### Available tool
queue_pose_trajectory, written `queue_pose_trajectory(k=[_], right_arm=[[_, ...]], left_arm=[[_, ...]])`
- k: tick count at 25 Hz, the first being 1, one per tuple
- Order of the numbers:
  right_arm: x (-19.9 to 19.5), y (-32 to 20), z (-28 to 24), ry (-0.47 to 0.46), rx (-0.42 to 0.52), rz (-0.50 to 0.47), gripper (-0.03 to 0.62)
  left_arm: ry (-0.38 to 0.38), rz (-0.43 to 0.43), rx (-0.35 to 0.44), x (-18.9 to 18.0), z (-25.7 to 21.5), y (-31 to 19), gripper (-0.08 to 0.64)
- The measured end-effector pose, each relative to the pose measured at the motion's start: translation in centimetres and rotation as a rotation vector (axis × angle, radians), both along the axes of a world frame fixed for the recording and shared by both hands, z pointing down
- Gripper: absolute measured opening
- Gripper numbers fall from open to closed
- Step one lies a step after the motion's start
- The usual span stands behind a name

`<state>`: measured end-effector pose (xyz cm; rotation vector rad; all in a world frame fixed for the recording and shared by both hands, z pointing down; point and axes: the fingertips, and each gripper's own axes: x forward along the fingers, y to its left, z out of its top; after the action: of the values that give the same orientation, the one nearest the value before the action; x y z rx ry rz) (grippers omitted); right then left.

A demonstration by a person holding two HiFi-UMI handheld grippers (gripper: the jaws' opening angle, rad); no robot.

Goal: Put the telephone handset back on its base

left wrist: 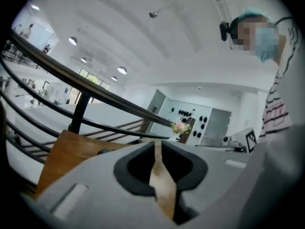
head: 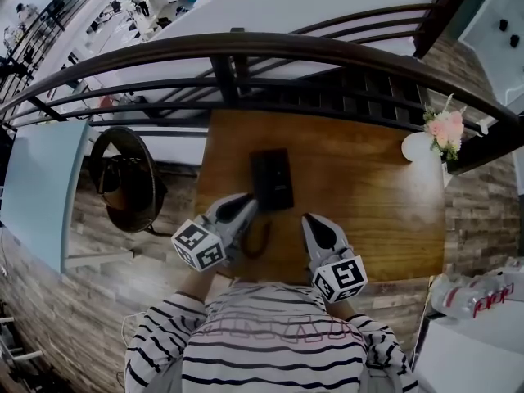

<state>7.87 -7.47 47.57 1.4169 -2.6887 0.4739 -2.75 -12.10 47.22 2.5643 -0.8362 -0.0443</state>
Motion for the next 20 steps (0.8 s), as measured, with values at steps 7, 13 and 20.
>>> queue_pose_trajectory(k=[7,13,20], right_arm=[[0.2,0.9,-1.6,0.01,0.022,0.016,0.0],[0.1,2.2,-2.4,0.013,0.027,0.03,0.0],[0.5,3.3,-3.0,0.008,0.035,0.049,0.0]], left_arm=[[-0.08,0.018,0.069,0.1,-2.0,2.8,0.046],[-0.121,0.025,0.112,-0.2,-3.3,4.7,0.044],[-0.131,0.005,0.162,-0.7,-5.1,5.8,0.045]])
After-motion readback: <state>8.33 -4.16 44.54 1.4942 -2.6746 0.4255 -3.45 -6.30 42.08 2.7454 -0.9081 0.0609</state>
